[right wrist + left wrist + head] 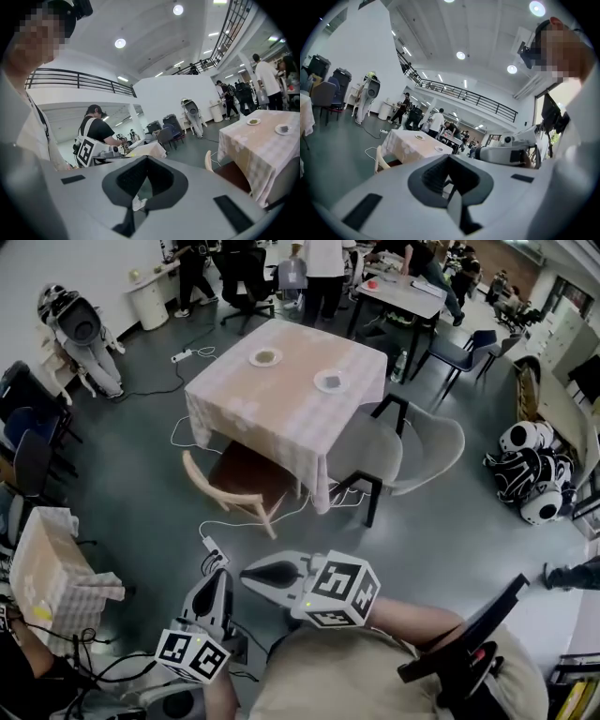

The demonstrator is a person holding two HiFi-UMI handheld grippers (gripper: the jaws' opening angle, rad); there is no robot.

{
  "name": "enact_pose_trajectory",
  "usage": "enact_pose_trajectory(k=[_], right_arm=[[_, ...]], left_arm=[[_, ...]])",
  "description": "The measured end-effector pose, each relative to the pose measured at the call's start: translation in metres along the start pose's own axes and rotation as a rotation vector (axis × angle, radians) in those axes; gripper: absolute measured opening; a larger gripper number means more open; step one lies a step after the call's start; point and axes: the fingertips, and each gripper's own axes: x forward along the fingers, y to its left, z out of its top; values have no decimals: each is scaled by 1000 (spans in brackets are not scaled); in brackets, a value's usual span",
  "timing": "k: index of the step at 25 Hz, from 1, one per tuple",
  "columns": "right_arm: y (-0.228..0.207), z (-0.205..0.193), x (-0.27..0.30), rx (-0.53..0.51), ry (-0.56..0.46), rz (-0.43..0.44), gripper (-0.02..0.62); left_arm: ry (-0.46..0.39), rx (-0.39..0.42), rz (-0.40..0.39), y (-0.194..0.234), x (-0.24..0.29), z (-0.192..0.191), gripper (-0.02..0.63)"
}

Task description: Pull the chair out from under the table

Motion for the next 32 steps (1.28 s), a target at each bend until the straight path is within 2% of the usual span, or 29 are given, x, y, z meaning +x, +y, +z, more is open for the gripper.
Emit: enact_pose_trajectory(k=[12,26,32], right_arm=[[-12,3,21,37,18,0,9],[-61,20,17,81,24,156,9],[-106,25,-4,117,21,167,9]], left_arm=[[-14,-51,41,31,0,3,-2],[17,-37,190,34,45,10,-2],[88,1,195,19,91,10,-2]])
